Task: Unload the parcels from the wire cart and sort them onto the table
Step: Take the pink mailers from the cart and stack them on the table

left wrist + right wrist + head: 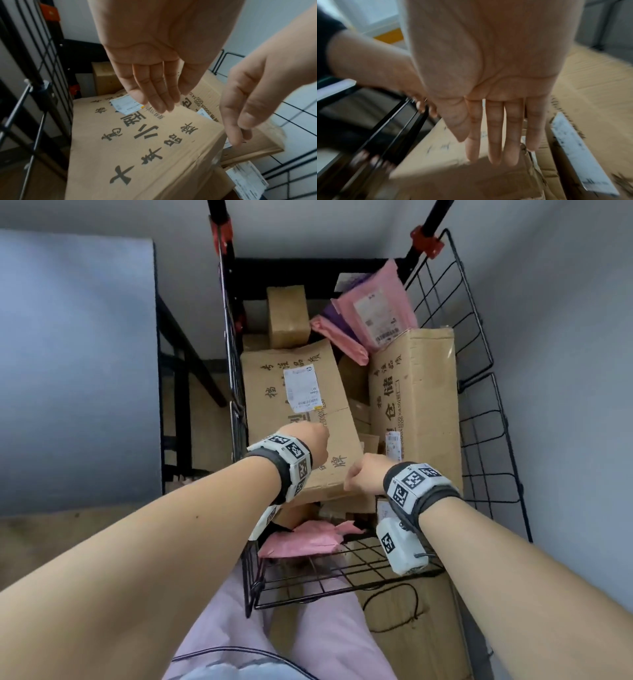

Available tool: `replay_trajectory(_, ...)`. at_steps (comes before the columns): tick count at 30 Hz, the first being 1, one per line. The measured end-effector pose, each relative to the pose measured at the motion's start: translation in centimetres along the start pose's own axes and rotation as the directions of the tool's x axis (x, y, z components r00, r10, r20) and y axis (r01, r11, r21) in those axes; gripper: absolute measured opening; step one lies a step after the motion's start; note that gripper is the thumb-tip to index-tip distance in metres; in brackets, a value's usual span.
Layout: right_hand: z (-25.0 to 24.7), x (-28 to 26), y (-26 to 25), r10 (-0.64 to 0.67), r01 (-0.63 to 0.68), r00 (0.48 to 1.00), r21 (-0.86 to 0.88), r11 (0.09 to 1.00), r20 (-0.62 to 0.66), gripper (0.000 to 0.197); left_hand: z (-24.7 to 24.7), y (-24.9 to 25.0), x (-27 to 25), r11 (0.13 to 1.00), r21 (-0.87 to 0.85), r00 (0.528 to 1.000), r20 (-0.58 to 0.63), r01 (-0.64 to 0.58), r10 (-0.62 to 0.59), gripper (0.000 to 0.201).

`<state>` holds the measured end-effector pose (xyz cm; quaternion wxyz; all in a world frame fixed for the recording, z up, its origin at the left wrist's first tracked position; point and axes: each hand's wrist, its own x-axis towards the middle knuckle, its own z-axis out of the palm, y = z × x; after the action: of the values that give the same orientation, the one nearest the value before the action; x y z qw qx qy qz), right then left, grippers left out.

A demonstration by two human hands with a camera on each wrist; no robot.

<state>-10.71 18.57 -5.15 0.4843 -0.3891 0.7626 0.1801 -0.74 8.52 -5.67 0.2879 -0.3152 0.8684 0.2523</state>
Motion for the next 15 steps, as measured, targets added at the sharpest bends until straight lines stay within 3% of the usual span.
replay_trajectory(4, 0.8, 2.7, -0.1, -0.101, 0.133, 0.981, -0.199, 0.971, 0.164, 0.032, 1.3, -0.3, 1.0, 0.988, -0.117, 0.994, -0.030, 0.100, -0.104, 0.021)
replay_trajectory(8, 2.9, 4.6, 0.3, -0.158, 0.293, 0.929, -0.406, 0.865, 0.335, 0.037, 3.8, 0.4, 0.7, 0.976, -0.141, 0.985, -0.028, 0.165, -0.171, 0.019)
replay_trajectory(13, 6.1, 5.9, 1.6, -0.247, 0.419, 0.886, -0.450, 0.789, 0.392, 0.035, 7.4, 1.1, -0.2, 0.966, -0.109, 0.968, 0.123, 0.234, -0.220, 0.019)
replay_trajectory(15, 8.0, 6.4, 1.2, -0.216, 0.482, 0.846, -0.526, 0.701, 0.488, 0.038, 8.6, 0.9, -0.2, 0.956, -0.107, 0.951, 0.178, 0.273, -0.252, 0.020)
